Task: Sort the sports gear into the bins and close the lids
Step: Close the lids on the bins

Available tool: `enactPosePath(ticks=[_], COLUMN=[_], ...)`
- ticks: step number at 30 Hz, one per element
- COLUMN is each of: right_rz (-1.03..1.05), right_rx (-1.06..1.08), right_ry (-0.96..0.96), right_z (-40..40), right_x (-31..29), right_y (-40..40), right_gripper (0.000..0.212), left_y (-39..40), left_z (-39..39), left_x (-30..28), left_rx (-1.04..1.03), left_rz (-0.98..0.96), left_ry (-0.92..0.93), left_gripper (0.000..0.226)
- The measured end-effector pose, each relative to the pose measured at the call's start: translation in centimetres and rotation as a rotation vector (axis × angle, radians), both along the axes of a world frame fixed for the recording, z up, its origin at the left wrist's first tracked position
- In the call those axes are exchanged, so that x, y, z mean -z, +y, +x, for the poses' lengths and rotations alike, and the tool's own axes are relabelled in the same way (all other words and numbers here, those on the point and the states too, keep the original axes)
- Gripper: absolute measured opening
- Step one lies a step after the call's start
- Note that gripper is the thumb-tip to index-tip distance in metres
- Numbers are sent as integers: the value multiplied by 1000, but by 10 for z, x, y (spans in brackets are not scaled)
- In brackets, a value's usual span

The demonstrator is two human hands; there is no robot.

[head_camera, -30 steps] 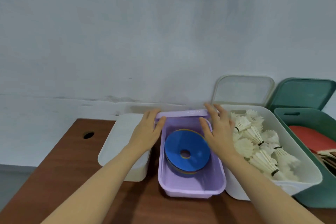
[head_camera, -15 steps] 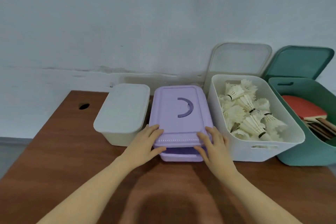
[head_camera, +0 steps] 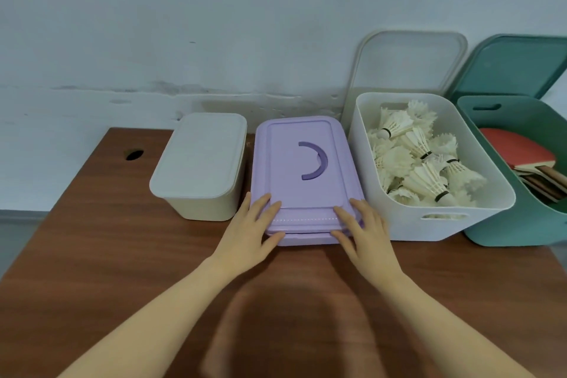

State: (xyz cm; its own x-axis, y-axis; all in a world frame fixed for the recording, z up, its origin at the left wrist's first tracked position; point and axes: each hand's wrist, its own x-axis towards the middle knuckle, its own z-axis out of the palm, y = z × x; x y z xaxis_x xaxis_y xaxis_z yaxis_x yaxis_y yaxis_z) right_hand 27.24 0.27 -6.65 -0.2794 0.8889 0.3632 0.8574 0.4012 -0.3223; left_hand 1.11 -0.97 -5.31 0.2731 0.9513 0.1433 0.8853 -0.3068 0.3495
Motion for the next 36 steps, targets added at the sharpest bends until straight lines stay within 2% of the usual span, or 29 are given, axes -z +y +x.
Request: enactPosePath(ticks=[8, 12, 14, 17, 19, 26, 36], right_rz=[-76, -72, -73, -56, -32, 51, 38], right_rx=[-22, -29, -14, 15, 34, -5, 41], right_ry=[161, 228, 262, 275, 254, 144, 220], right_z=[0, -11, -20, -38, -44, -30, -26], right_x=[1, 8, 11, 13, 11, -3, -8], right_y=[-2, -5, -6, -8, -10, -2, -8], right_gripper=[38, 38, 37, 37, 37, 39, 36], left_y=[-3, 0, 4, 7, 8, 4, 12], left_z=[4, -7, -16, -24, -25, -16, -10], left_x=[-2, -5, -9, -15, -15, -14, -15], left_rx=[-7, 25, 38, 17, 3, -61, -30], left_rz=[107, 131, 87, -140, -191, -59, 55], left_ry=[-77, -41, -30, 0, 34, -289, -382], left_gripper=[58, 58, 63, 76, 79, 60, 50])
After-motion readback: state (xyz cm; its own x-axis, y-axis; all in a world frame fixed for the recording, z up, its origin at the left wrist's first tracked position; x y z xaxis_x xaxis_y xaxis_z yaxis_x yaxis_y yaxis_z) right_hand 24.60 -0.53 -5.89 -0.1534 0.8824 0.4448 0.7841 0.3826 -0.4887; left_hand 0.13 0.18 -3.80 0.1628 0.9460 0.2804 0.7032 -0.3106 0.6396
